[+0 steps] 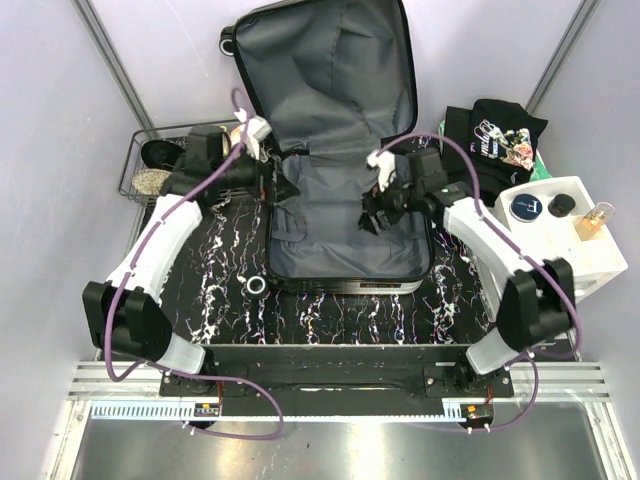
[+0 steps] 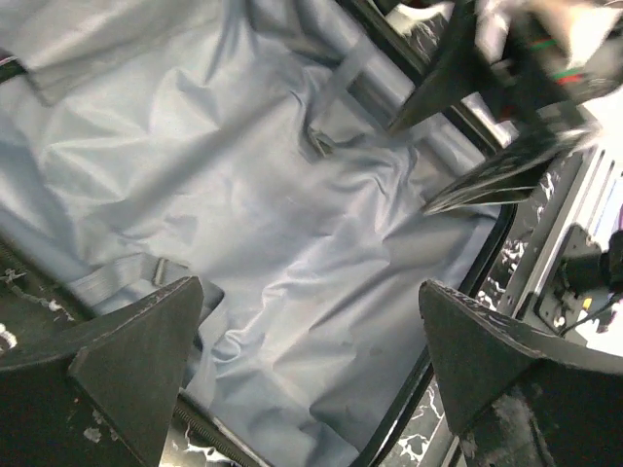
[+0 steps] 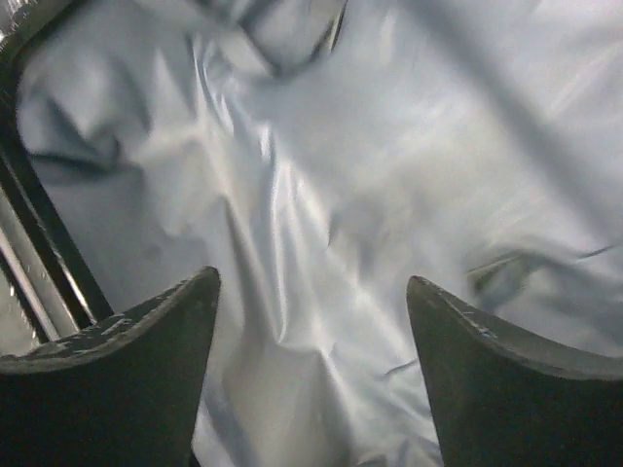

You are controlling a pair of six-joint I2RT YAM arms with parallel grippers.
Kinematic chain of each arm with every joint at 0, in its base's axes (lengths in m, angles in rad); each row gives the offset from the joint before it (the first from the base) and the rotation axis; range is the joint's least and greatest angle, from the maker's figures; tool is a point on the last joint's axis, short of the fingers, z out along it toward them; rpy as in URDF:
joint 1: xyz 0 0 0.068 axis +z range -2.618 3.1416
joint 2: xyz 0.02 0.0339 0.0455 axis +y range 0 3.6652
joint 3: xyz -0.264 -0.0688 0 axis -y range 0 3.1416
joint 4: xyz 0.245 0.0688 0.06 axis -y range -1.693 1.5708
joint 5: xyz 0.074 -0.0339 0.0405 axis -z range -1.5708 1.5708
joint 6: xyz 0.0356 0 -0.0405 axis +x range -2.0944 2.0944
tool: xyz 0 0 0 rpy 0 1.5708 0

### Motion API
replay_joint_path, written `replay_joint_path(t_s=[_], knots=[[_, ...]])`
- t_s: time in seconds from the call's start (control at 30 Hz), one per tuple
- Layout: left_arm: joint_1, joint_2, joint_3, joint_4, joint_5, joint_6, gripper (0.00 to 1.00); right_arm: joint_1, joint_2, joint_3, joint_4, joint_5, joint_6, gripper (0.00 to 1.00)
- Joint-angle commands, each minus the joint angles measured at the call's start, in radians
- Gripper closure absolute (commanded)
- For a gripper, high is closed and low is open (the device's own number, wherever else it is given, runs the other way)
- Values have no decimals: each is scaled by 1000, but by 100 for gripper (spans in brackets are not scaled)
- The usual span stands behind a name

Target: Open, take out, and arrange the luggage

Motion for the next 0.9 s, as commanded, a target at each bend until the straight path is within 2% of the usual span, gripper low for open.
replay_joint_path(t_s=[0.0,0.07,0.17,0.37,0.5,0.6,0.73,0.87], knots=[[146,-41,103,-162,68,-119,1,-47,-178,83,102,81,76,4],[209,-57,129,-233,50,-126,1,-102,-252,89,105,98,142,0],[274,-80,166,-306,-13,-82,1,-159,-365,77,105,147,208,0],[285,-146,148,-387,-272,35,1,-247,-568,-12,43,239,277,0],[283,-205,47,-376,-342,80,1,-250,-623,-67,-11,284,335,0],[261,-267,-62,-335,-449,94,1,-251,-654,-144,-8,345,355,0],[193,-373,-235,-258,-679,99,1,-254,-677,-207,-7,370,359,0],[139,-468,-364,-174,-794,110,1,-256,-698,-244,19,428,337,0]])
